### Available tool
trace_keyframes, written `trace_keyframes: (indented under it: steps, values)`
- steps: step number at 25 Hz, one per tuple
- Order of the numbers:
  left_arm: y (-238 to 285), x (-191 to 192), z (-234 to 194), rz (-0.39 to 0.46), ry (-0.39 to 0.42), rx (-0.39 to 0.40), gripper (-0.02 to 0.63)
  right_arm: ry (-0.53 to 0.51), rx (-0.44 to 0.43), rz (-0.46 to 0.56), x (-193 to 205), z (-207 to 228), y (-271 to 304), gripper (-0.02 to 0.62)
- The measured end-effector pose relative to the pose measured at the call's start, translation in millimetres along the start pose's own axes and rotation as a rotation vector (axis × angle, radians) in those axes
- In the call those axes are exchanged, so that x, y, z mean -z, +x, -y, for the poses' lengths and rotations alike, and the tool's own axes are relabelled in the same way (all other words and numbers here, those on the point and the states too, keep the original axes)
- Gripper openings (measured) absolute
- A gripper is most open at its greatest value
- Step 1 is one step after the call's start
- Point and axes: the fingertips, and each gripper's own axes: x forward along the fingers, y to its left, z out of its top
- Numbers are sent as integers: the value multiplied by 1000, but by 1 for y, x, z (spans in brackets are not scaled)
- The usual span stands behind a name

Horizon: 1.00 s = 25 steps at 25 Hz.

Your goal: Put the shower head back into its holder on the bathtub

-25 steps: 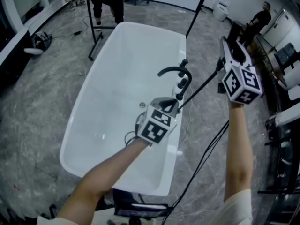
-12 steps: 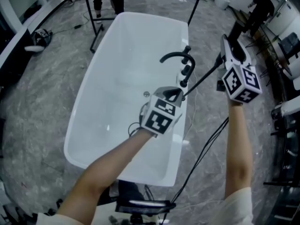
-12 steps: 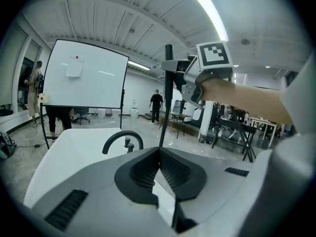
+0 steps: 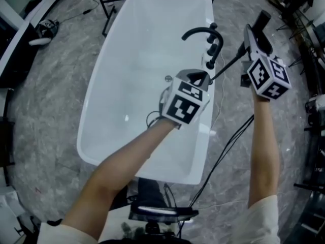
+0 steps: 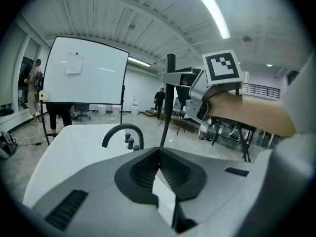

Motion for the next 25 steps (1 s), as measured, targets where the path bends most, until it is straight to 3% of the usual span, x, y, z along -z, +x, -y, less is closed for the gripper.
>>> trace_keyframes:
  steps: [8, 13, 25]
  values:
    - [17, 18, -6, -40, 10, 6, 15, 64, 33, -62, 58, 12, -7, 152]
    - [33, 31, -10, -55, 13, 7, 15, 35, 25, -101, 97, 11, -10, 152]
    - [66, 49, -25, -48, -10, -6, 15, 78, 19, -170, 173, 14, -14, 150]
